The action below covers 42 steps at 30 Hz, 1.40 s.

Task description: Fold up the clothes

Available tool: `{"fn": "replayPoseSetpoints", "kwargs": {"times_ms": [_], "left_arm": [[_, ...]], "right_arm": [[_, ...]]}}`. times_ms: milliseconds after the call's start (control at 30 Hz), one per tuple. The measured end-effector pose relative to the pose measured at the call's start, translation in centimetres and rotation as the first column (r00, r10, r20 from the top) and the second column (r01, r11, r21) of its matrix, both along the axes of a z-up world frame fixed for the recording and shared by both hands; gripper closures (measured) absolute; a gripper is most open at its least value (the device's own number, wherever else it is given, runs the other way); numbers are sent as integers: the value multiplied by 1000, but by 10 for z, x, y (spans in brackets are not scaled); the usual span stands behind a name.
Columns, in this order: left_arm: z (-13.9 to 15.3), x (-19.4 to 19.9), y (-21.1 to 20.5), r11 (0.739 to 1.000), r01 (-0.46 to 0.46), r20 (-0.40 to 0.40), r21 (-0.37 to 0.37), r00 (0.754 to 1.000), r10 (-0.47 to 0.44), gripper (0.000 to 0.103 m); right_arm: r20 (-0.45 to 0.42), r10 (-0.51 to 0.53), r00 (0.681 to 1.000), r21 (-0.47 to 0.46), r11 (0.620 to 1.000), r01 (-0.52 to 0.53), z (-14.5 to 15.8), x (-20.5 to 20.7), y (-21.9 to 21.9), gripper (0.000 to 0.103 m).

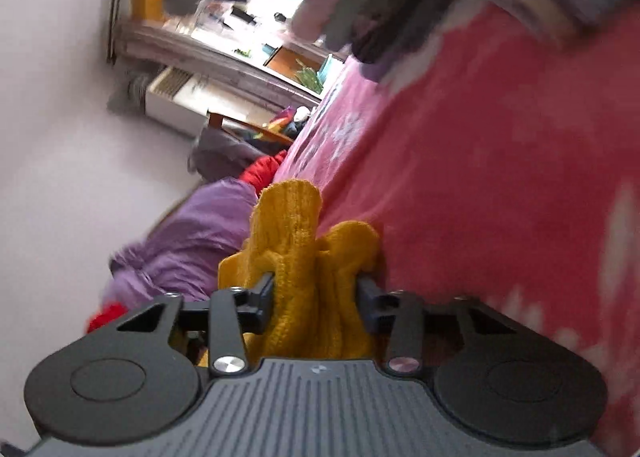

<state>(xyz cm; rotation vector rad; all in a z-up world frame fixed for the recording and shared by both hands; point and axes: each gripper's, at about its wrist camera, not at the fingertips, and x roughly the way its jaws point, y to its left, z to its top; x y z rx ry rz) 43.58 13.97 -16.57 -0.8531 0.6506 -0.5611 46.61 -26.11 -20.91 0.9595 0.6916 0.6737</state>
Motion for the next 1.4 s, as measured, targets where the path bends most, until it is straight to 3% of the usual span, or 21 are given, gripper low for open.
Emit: {"fn": "replayPoseSetpoints", "kwargs": {"times_ms": [100, 200, 267, 367, 633, 700, 733, 800, 867, 967, 1067, 1200, 1400], "left_arm": [[-7, -1, 3, 1000, -11, -27, -21, 1000, 10, 52], [3, -4, 2, 1000, -16, -25, -5, 1000, 16, 42], [13, -9, 3, 1000, 3, -25, -14, 1000, -4, 23], [27, -20, 12, 1000, 18, -24, -5, 1000, -18, 19], [19, -31, 10, 997, 73, -100, 27, 993, -70, 11], [17, -28, 6, 997, 75, -97, 30, 993, -72, 5], [16, -26, 4, 997, 76, -95, 25, 993, -73, 3], [17, -23, -4, 995, 91, -68, 46, 994, -88, 5], [16, -19, -14, 991, 117, -47, 64, 992, -114, 23], [12, -16, -24, 990, 112, -35, 85, 993, -110, 35], [10, -13, -29, 993, 98, -24, 69, 995, -97, 46], [23, -15, -35, 996, 75, -18, 46, 997, -74, 53], [62, -16, -76, 999, 51, 64, -12, 997, -50, 54]], "right_arm": [[15, -4, 1000, -35, 999, 4, 2, -2, 7, 63], [19, -4, 1000, -31, 1000, 5, 7, -4, 7, 57], [25, -18, 1000, -21, 1000, 19, 14, -11, 4, 41], [37, -36, 999, -20, 999, 36, 26, -23, 0, 14], [49, 24, 998, -162, 987, -16, 27, -28, 17, 12], [61, 52, 997, -187, 981, -40, 25, -25, 23, 17], [66, 62, 996, -177, 983, -49, 23, -24, 25, 28], [67, 84, 994, -145, 987, -74, 19, -20, 27, 35], [67, 101, 993, -149, 985, -91, 18, -17, 29, 40], [59, 106, 993, -129, 987, -98, 15, -14, 27, 47], [48, 104, 993, -53, 993, -102, 10, -14, 20, 56], [74, 94, 993, 46, 994, -98, 17, -15, 6, 59], [199, 67, 978, 97, 991, -88, 60, -13, -39, 59]]}}
